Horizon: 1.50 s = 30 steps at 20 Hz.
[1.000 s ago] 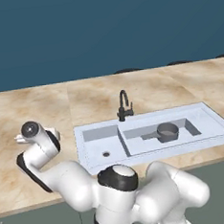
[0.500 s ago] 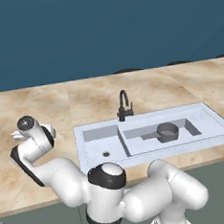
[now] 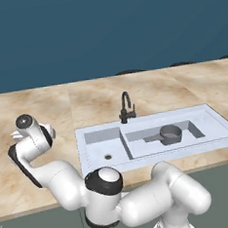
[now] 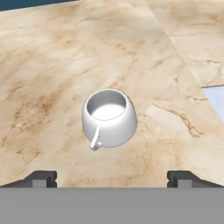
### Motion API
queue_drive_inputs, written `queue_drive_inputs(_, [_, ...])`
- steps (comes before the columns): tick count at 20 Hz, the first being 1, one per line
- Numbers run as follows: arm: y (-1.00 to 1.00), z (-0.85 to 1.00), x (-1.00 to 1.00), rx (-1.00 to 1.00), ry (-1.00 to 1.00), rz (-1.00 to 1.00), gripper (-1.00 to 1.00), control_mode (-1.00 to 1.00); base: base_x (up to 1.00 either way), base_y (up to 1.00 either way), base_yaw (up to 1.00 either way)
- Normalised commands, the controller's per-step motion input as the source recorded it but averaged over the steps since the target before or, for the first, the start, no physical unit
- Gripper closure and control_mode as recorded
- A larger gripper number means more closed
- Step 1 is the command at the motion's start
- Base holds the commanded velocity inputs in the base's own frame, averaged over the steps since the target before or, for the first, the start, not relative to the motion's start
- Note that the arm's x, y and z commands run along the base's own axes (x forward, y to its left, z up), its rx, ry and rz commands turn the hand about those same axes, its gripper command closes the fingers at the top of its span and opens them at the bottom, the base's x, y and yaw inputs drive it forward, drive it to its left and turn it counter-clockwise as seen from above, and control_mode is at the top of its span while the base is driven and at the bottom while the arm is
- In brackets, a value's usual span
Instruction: Move any existing items from the left basin to the right basin for drying. Then move the mug from the counter to the left basin of the sink for washing.
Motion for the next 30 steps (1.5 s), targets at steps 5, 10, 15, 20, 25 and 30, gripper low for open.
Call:
queue_drive_inputs(5, [0.00,-0.25,0.14,0.00,0.01,0.00,-1.00,-1.00,0.00,0.00,0.00])
queue_drive_inputs(10, [0.00,-0.16,0.09,0.00,0.01,0.00,-1.00,-1.00,0.00,0.00,0.00])
queue_drive_inputs(15, [0.03,-0.11,0.08,0.00,0.02,0.00,-1.00,-1.00,0.00,0.00,0.00])
queue_drive_inputs(20, [0.16,-0.03,0.14,0.00,0.05,-0.01,-1.00,-1.00,0.00,0.00,0.00])
queue_drive_inputs(25, [0.16,0.00,0.15,0.00,0.05,-0.02,-1.00,-1.00,0.00,0.00,0.00])
queue_drive_inputs(30, [0.03,-0.06,0.15,0.00,0.03,-0.01,-1.00,-1.00,0.00,0.00,0.00])
